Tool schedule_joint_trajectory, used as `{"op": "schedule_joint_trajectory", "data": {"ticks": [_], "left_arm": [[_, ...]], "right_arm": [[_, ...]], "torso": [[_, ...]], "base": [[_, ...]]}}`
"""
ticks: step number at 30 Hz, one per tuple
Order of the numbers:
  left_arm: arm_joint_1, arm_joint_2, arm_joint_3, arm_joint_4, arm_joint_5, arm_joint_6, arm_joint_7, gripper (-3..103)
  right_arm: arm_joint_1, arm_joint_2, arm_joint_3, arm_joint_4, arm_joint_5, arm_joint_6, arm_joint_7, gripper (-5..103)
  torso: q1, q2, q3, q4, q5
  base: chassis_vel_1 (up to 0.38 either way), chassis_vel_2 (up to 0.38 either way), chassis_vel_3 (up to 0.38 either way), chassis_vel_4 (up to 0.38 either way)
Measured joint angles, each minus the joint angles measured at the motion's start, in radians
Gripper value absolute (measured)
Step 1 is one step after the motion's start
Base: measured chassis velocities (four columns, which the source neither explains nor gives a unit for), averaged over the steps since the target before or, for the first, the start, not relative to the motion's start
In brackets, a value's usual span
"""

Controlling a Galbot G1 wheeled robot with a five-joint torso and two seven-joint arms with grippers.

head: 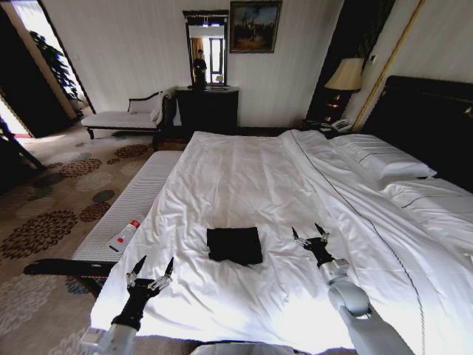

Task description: Fold the clothes on the bed.

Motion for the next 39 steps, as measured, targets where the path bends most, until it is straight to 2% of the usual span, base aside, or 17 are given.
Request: {"op": "schedule_joint_trajectory", "data": {"ticks": [2, 6, 9, 12, 17, 25, 39], "left_arm": [[0.0, 0.0, 0.0, 0.0, 0.0, 0.0, 0.0, 100], [0.0, 0.0, 0.0, 0.0, 0.0, 0.0, 0.0, 100], [0.0, 0.0, 0.0, 0.0, 0.0, 0.0, 0.0, 100], [0.0, 0.0, 0.0, 0.0, 0.0, 0.0, 0.0, 100], [0.0, 0.0, 0.0, 0.0, 0.0, 0.0, 0.0, 100], [0.0, 0.0, 0.0, 0.0, 0.0, 0.0, 0.0, 100], [0.0, 0.0, 0.0, 0.0, 0.0, 0.0, 0.0, 100]], "right_arm": [[-0.028, 0.005, 0.026, 0.008, 0.009, 0.015, -0.012, 100], [-0.178, 0.044, 0.144, 0.05, 0.074, 0.102, -0.07, 100], [-0.229, 0.063, 0.18, 0.073, 0.087, 0.13, -0.083, 100], [-0.306, 0.103, 0.227, 0.116, 0.072, 0.189, -0.095, 100], [-0.356, 0.147, 0.243, 0.155, 0.039, 0.243, -0.099, 100], [-0.394, 0.195, 0.243, 0.209, 0.028, 0.254, -0.099, 100], [-0.397, 0.199, 0.242, 0.204, 0.042, 0.251, -0.099, 100]], "torso": [[0.0, 0.0, 0.0, 0.0001, -0.0001], [0.0, 0.0, 0.0, -0.0001, 0.0], [0.0, 0.0, 0.0, -0.0001, 0.0], [0.0, 0.0, 0.0, -0.0001, -0.0002], [0.0, 0.0, 0.0, 0.0, -0.0003], [0.0, 0.0, 0.0, 0.0, -0.0003], [0.0, 0.0, 0.0, 0.0, -0.0001]], "base": [[0.0, 0.0, 0.0, 0.0], [0.0, 0.0, 0.0, 0.0], [0.0, 0.0, 0.0, 0.0], [0.0, 0.0, 0.0, 0.0], [0.0, 0.0, 0.0, 0.0], [0.0, 0.0, 0.0, 0.0], [0.0, 0.0, 0.0, 0.0]]}}
